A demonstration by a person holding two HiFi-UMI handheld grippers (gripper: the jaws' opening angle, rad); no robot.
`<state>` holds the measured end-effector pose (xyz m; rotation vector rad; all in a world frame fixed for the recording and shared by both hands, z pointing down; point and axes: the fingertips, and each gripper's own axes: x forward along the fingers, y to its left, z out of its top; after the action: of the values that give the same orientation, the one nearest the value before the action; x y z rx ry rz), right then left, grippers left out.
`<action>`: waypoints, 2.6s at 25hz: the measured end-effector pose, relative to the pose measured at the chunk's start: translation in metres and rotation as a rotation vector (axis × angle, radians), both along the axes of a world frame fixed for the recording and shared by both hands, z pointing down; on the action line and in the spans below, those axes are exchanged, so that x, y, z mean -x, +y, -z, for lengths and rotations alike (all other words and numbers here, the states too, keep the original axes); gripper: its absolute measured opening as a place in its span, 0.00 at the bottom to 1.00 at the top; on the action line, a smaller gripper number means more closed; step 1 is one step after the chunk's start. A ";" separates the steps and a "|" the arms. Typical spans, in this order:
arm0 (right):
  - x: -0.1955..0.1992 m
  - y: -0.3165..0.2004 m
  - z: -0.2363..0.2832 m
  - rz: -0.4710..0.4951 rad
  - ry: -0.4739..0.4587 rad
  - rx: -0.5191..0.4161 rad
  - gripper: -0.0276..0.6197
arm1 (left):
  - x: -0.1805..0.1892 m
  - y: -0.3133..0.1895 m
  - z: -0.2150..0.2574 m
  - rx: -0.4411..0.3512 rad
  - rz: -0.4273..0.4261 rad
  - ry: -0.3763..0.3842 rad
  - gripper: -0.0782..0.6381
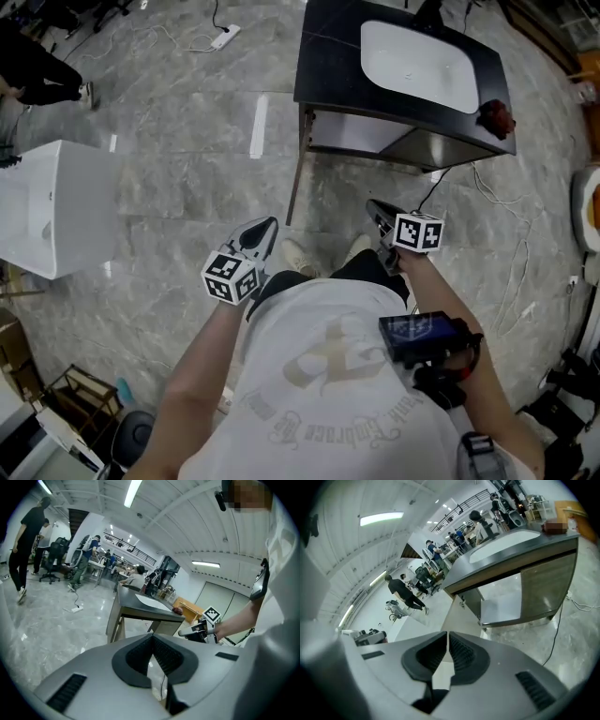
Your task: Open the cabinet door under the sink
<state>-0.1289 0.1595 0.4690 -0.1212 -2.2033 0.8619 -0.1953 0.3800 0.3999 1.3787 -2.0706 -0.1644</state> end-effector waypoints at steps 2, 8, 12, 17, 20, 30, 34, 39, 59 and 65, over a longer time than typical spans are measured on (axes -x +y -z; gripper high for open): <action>-0.019 -0.018 0.007 -0.045 -0.030 -0.011 0.08 | -0.006 -0.016 0.001 0.008 -0.032 -0.004 0.12; -0.081 -0.086 0.026 -0.140 -0.063 -0.048 0.08 | -0.040 -0.079 0.011 0.026 -0.088 -0.003 0.12; -0.120 -0.124 0.038 -0.163 -0.093 -0.059 0.08 | -0.070 -0.124 0.013 0.064 -0.130 -0.009 0.12; -0.163 -0.172 0.042 -0.179 -0.114 -0.094 0.08 | -0.110 -0.190 0.021 0.097 -0.223 -0.045 0.12; -0.182 -0.194 0.040 -0.155 -0.116 -0.131 0.08 | -0.126 -0.225 0.023 0.113 -0.253 -0.073 0.12; -0.215 -0.261 0.042 -0.206 -0.145 -0.133 0.08 | -0.149 -0.297 0.029 0.150 -0.287 -0.096 0.12; -0.205 -0.274 0.034 -0.241 -0.145 -0.122 0.08 | -0.143 -0.311 0.027 0.169 -0.323 -0.086 0.12; -0.190 -0.284 0.024 -0.278 -0.090 -0.173 0.08 | -0.123 -0.336 0.011 0.175 -0.408 -0.078 0.12; -0.174 -0.321 -0.010 -0.502 -0.009 -0.187 0.08 | -0.040 -0.405 -0.094 0.242 -0.447 0.010 0.12; -0.196 -0.333 -0.037 -0.531 0.015 -0.157 0.08 | -0.042 -0.424 -0.123 0.275 -0.423 0.025 0.12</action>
<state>0.0666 -0.1737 0.5060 0.5668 -2.3134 0.9544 -0.1538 -0.0435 0.5226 1.5871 -1.6608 0.2702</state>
